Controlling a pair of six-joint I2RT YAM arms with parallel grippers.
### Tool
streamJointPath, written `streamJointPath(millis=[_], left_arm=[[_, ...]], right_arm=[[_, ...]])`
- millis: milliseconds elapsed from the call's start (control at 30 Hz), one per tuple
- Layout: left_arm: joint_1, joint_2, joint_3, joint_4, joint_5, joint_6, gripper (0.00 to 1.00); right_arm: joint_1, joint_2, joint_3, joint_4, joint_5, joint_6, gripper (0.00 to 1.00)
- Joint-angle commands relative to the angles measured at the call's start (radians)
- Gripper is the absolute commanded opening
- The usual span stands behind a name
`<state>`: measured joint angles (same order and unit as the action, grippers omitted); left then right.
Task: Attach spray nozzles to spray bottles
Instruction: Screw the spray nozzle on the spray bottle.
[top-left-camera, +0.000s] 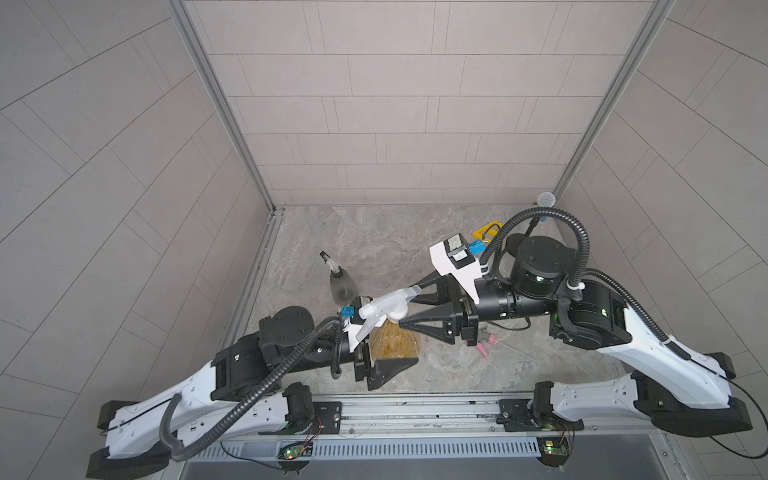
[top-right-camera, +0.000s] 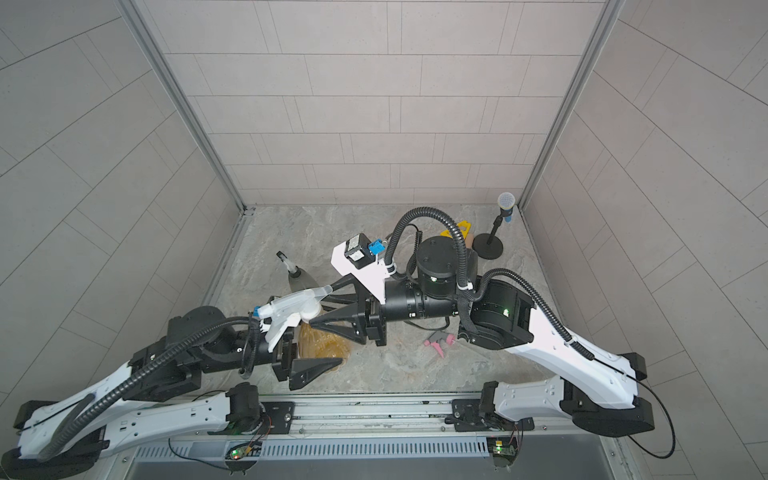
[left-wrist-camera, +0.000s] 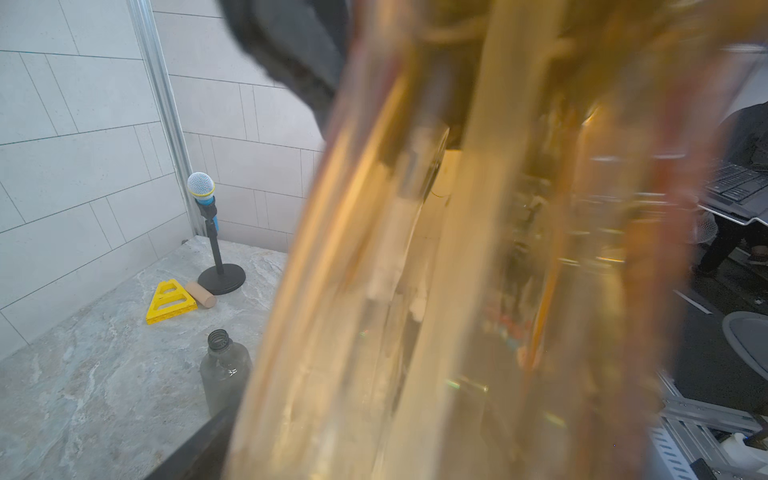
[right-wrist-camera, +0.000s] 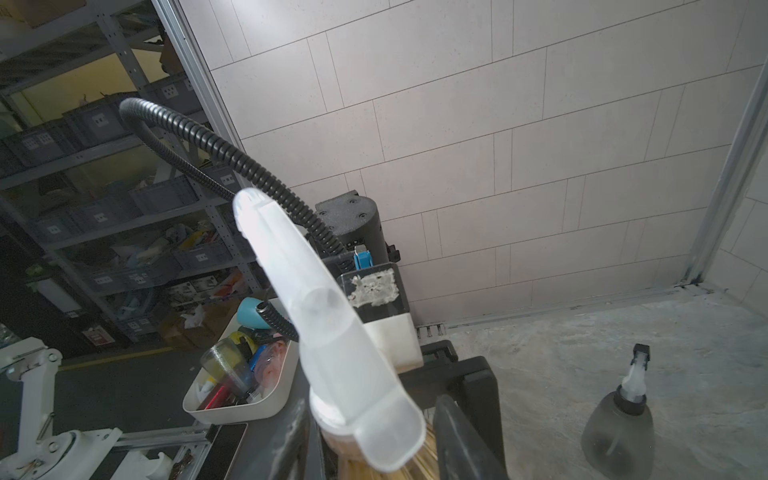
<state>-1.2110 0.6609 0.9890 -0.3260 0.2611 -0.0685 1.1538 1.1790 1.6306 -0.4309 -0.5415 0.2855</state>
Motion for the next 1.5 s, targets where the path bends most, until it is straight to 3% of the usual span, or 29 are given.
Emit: streamJointPath(millis=[0,133,367,500,600,733,900,1033,1200,1367,1467], left_arm=[[0.004,-0.007,0.005,0.048,-0.001,-0.007,0.00],[0.004,-0.004,0.007,0.050,-0.004,-0.008,0.00],[0.004,0.005,0.010,0.050,-0.012,-0.010,0.00],[0.004,0.007,0.016,0.052,-0.058,-0.009,0.00],[0.005,0.018,0.029,0.050,-0.104,-0.002,0.00],[0.004,0.034,0.038,0.047,-0.177,0.019,0.00],[0.004,0.046,0.045,0.050,-0.218,0.043,0.00],[0.004,0.055,0.045,0.050,-0.218,0.046,0.00],[0.004,0.032,0.032,0.047,-0.192,0.039,0.00],[0.004,0.011,0.032,0.027,-0.138,0.043,0.00],[0.004,0.006,0.028,0.026,-0.090,0.044,0.00]], right_arm=[[0.015,-0.008,0.014,0.016,-0.005,-0.010,0.48],[0.025,-0.005,0.008,0.029,0.003,-0.005,0.48],[0.046,-0.004,0.014,0.024,0.033,-0.007,0.33],[0.082,-0.009,-0.003,0.008,0.105,-0.022,0.29],[0.140,-0.016,-0.026,-0.011,0.233,-0.030,0.27],[0.270,-0.020,-0.054,-0.031,0.503,-0.037,0.25],[0.397,-0.008,-0.120,0.026,0.810,0.052,0.25],[0.442,0.021,-0.141,0.074,0.949,0.080,0.30],[0.442,-0.054,-0.165,0.101,0.883,-0.011,0.43],[0.429,-0.161,-0.158,0.031,0.721,-0.109,0.57],[0.339,-0.179,-0.112,-0.034,0.539,-0.112,0.65]])
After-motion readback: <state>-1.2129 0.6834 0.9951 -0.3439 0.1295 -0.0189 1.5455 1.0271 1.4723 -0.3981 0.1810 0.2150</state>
